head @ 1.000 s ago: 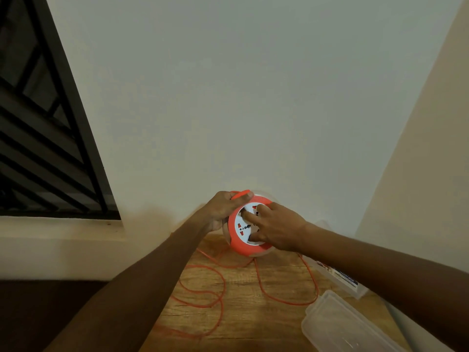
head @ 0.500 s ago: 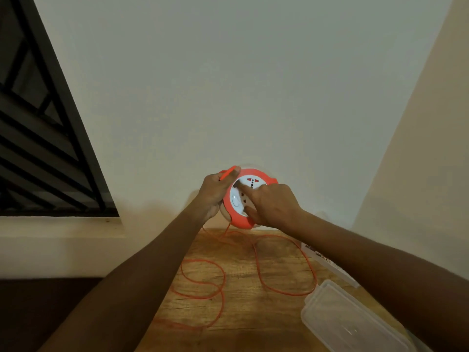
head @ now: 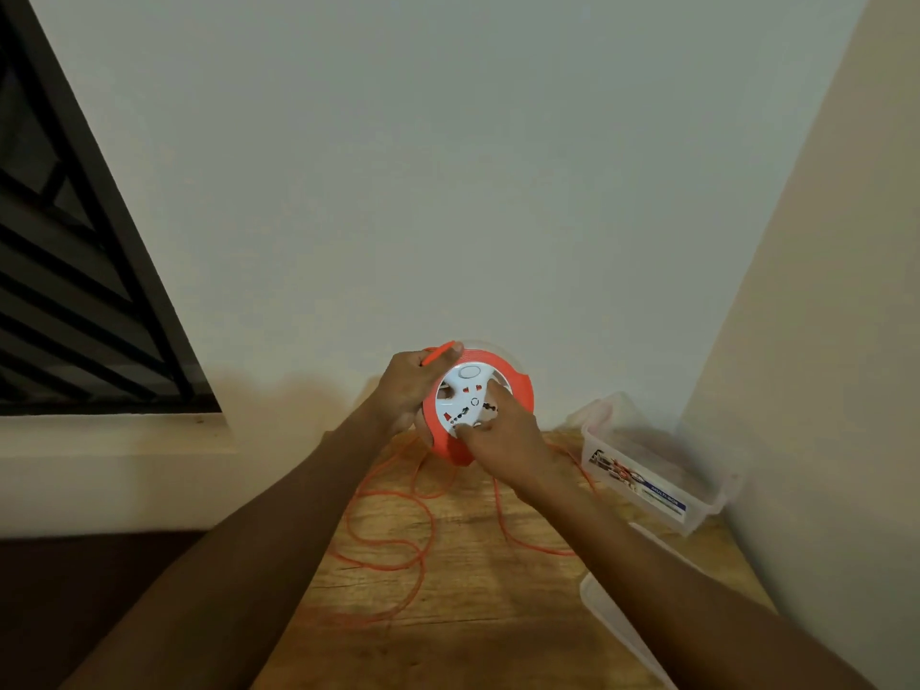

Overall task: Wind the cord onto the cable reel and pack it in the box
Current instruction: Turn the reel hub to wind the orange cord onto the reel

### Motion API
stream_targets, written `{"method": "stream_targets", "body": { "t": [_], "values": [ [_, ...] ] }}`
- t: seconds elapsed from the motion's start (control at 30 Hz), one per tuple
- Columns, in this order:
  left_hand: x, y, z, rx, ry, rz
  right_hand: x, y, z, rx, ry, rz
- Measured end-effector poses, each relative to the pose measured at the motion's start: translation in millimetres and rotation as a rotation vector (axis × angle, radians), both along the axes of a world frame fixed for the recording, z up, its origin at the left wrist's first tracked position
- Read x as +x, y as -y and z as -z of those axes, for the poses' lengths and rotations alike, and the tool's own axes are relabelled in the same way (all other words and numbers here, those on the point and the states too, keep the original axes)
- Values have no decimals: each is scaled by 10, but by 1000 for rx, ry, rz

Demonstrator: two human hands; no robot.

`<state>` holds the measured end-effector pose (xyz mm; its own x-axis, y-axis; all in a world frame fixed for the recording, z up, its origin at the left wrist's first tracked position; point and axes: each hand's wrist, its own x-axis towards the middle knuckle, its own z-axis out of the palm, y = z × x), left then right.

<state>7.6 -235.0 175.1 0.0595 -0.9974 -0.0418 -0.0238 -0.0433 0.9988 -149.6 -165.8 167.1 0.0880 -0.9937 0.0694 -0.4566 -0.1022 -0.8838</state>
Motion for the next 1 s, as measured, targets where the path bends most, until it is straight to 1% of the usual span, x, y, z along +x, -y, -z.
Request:
{"method": "stream_targets", "body": {
  "t": [0.03, 0.1, 0.17, 0.2, 0.27, 0.33, 0.43, 0.53, 0.7, 0.77, 0.83, 0.9, 1.0],
  "values": [
    [31, -3, -2, 16, -10, 16, -58, -4, -10, -125, -187, -32],
    [95, -1, -11, 30, 1, 45, -191, 13, -24, -443, -579, -96],
    [145, 5, -27, 45, 7, 84, -294, 67, -79, -715, -895, -301],
    [164, 0, -42, 58, -6, 114, -328, 93, -116, -801, -1003, -421],
    [190, -5, -72, 80, -6, 182, -354, 138, -219, -859, -1130, -587],
    [200, -4, -93, 95, 32, 241, -350, 179, -328, -862, -1227, -673],
    [171, 10, -106, 89, 83, 295, -294, 178, -452, -834, -1434, -745],
    [148, 11, -116, 79, 106, 291, -245, 162, -546, -880, -1600, -790],
    [174, 4, -137, 55, 144, 270, -166, 168, -634, -1040, -1750, -847],
    [158, -10, -171, 60, 148, 294, -121, 191, -636, -1122, -1781, -855],
    [148, -24, -194, 72, 132, 315, -102, 209, -630, -1176, -1771, -848],
    [168, -33, -193, 71, 102, 285, -121, 235, -633, -1157, -1689, -795],
    [199, -47, -172, 44, -20, 203, -151, 280, -620, -1029, -1426, -573]
  ]
}}
